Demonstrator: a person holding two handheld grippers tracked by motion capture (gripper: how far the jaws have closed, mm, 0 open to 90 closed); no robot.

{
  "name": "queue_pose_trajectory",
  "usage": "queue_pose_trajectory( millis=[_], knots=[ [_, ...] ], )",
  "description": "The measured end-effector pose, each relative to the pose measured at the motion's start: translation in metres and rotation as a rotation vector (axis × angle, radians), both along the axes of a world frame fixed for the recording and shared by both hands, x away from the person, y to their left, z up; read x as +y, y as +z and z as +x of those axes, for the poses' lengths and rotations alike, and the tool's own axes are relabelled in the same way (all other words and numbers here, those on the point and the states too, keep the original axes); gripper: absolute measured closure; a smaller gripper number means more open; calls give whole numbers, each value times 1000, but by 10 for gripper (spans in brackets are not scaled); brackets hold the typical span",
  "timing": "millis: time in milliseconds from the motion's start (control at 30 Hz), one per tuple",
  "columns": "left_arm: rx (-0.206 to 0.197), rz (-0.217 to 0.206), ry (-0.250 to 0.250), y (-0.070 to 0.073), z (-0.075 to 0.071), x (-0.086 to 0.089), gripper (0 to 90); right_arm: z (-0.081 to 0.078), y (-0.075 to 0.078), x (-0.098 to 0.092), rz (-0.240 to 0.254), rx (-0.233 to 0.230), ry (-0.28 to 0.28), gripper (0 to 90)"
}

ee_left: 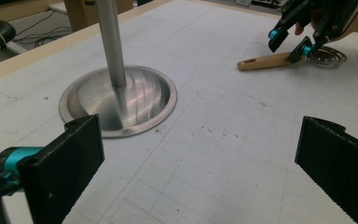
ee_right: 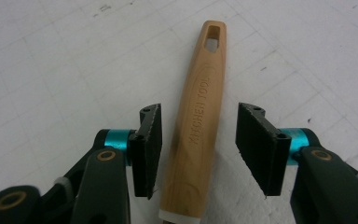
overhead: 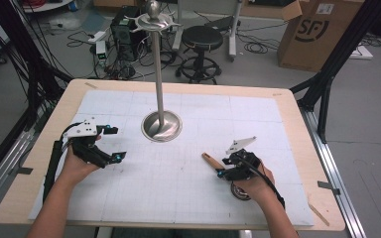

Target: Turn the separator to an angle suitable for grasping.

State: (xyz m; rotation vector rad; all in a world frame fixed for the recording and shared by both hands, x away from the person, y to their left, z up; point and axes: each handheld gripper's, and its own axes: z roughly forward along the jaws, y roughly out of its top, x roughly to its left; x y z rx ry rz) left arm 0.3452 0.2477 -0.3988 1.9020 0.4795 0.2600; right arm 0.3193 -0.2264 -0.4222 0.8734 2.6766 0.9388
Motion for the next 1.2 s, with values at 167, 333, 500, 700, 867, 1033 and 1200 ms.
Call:
queue_pose_trajectory(
  millis=[167, 333, 500, 700, 867, 1033, 1200],
  knots=[
    [4, 5, 4, -1, 1, 1, 17, -1, -1, 1, -20, 13, -10, 526],
    [6, 10, 0, -1, 1, 0, 17, -1, -6, 5, -72, 9, 2, 539],
    [6, 7, 0, -1, 2, 0, 17, 0, -5, 3, -69, 8, 3, 605],
    [6, 8, -2, -1, 1, -1, 17, 0, -5, 2, -62, 24, -9, 610],
    [12, 11, -3, -3, 2, -2, 17, 0, -5, 2, -59, 25, -2, 635],
    [9, 11, -5, -2, 2, -1, 17, -1, -4, 3, -61, 23, 11, 657],
    [9, 10, -5, -1, 2, -1, 17, -2, -3, 3, -64, 26, 21, 673]
  ],
)
